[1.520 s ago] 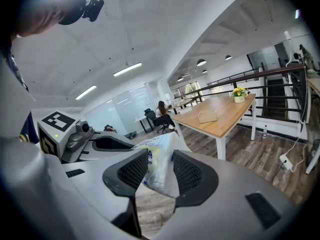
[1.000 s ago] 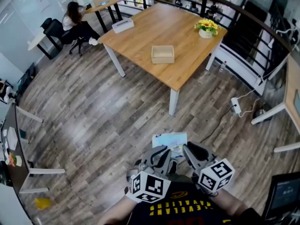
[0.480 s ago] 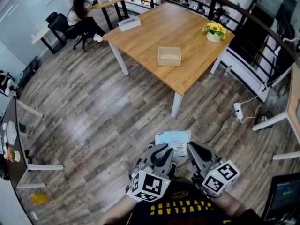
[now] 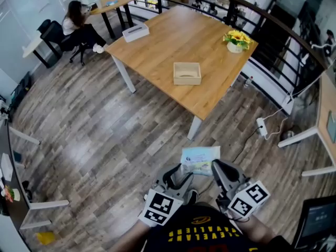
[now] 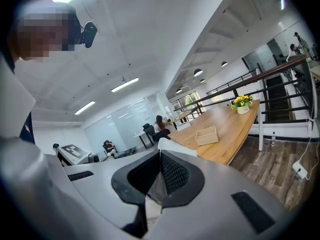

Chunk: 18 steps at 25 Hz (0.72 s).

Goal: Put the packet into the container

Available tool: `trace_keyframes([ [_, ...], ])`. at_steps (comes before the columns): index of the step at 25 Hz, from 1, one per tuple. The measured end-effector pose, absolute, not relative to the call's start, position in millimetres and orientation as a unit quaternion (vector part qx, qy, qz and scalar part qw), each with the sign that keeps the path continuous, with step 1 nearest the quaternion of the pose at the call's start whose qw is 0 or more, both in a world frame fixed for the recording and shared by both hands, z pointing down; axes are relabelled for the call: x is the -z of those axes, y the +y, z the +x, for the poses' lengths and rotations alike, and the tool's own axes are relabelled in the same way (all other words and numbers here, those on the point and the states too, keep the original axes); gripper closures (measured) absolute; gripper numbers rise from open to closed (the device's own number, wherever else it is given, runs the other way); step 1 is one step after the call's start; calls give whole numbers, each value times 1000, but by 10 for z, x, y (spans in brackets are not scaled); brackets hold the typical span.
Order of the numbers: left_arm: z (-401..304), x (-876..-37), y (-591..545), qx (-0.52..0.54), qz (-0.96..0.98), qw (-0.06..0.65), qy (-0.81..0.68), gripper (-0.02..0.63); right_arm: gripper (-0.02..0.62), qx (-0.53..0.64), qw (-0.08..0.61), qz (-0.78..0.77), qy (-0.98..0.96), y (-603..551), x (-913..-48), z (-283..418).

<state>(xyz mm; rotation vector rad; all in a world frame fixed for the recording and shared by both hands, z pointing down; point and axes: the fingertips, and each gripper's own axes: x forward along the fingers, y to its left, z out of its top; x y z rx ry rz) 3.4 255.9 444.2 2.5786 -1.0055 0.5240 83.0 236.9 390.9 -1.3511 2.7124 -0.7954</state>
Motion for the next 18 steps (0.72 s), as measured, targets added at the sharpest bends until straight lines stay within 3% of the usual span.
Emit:
trace_keyframes([
  [8,-401,-4554,1939,-93,894,336,-280,403,579,241,9,-469,850,1794,-3811,640],
  [14,-510,-4614,1662,-43,899,368,-235,405,580,255,23,-479,840,1563,-3797,441],
  [18,-650,-4584,1515,-29,902,356,-241,519,578,263,19,-489,831,1474,-3868,386],
])
